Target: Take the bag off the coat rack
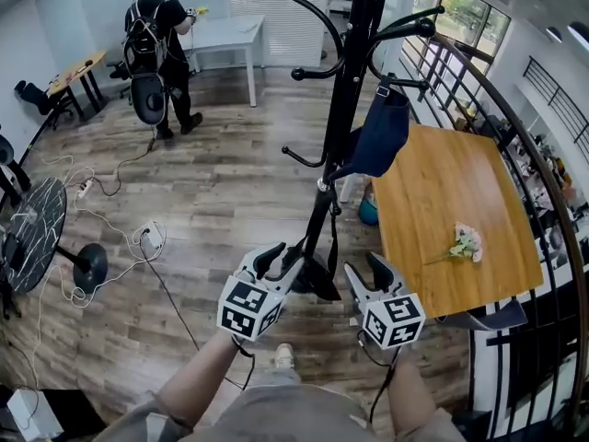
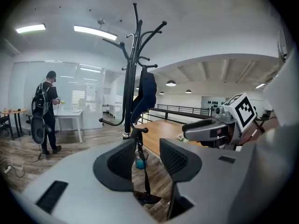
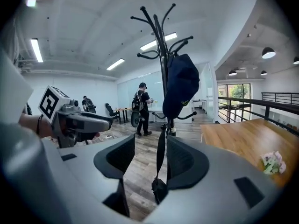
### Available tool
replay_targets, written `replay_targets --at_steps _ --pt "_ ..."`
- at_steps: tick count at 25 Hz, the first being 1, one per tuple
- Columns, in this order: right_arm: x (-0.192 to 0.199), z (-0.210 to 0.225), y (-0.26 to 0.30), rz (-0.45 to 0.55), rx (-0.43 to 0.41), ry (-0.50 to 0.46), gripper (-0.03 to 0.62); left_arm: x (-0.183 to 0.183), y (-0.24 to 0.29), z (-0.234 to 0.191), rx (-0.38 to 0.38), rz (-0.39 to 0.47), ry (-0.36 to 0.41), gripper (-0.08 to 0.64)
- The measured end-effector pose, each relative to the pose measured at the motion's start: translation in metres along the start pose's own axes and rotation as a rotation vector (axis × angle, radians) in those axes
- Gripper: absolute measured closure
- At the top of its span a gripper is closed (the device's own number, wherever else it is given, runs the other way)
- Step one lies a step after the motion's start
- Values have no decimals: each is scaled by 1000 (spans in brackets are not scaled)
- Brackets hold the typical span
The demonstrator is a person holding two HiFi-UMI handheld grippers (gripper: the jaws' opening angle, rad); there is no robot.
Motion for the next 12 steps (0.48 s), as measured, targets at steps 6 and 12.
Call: replay_targets --at_steps 6,12 --pt "30 17 43 -76 28 3 385 30 43 -25 37 -60 -31 390" --pt "62 37 82 -151 65 -3 385 61 89 -47 84 -114 -50 390"
Point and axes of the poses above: the fingertips, and each gripper's own axes: y forward along the fingers, z to its right, x out of its underside, the point moved 2 cm from there along -y, backward along the fingers, and after that the axes turned 12 degrees about z, right-handed, at the moved point
